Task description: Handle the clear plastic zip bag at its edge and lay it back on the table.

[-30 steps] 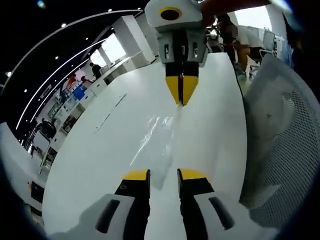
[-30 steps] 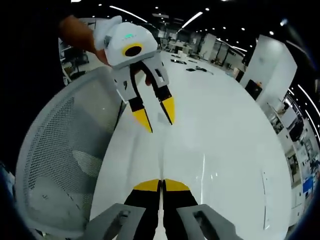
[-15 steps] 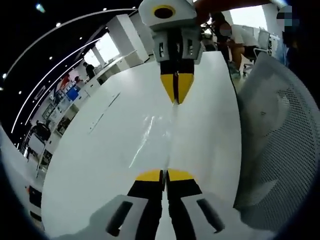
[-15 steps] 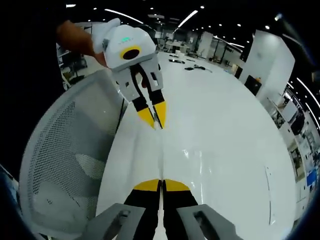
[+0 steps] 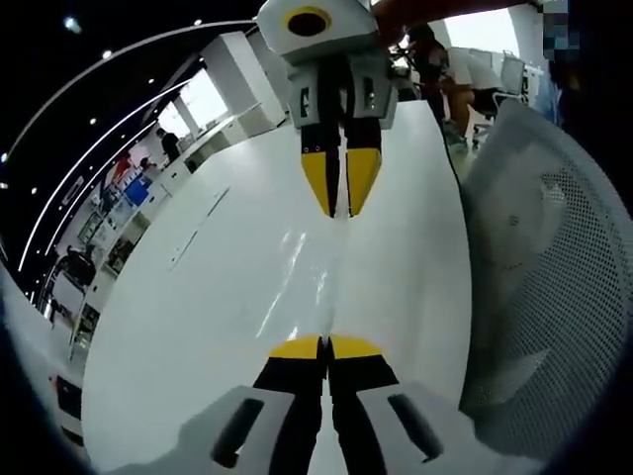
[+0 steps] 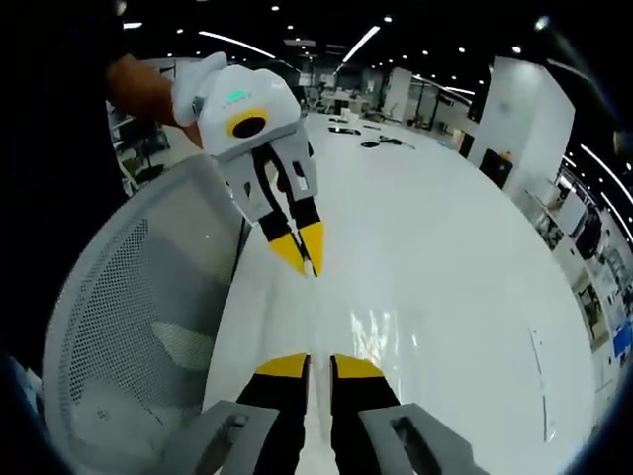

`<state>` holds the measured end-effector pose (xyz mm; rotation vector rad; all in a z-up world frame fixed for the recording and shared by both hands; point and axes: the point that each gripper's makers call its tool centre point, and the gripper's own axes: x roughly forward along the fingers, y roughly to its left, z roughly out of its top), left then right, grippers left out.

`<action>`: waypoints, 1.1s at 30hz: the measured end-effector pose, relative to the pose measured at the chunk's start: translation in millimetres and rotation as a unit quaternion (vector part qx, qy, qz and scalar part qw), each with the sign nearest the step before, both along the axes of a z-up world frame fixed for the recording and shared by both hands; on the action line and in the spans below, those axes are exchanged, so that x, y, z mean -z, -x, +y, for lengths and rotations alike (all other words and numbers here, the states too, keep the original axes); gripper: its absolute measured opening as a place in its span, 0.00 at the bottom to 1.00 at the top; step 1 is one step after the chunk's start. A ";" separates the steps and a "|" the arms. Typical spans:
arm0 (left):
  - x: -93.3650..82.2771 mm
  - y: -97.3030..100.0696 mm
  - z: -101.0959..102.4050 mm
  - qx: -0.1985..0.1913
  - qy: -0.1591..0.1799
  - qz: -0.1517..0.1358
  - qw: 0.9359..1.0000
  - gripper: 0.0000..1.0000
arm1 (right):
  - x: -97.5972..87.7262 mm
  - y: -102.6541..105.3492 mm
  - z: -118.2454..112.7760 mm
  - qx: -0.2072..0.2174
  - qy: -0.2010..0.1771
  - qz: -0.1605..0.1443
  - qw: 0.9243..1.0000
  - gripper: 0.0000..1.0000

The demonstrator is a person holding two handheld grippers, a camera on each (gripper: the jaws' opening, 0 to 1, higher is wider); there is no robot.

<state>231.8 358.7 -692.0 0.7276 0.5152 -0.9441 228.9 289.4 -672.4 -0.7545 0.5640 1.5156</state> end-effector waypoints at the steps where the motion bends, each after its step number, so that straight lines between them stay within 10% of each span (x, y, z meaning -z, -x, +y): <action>1: -0.5 0.1 -1.0 0.001 -0.001 0.000 1.000 0.00 | -0.5 1.0 1.9 -0.001 -0.001 -0.001 1.000 0.04; 33: -8.5 3.6 -17.6 0.024 0.001 0.003 1.000 0.00 | 0.3 15.2 55.2 -0.043 -0.023 -0.012 0.999 0.05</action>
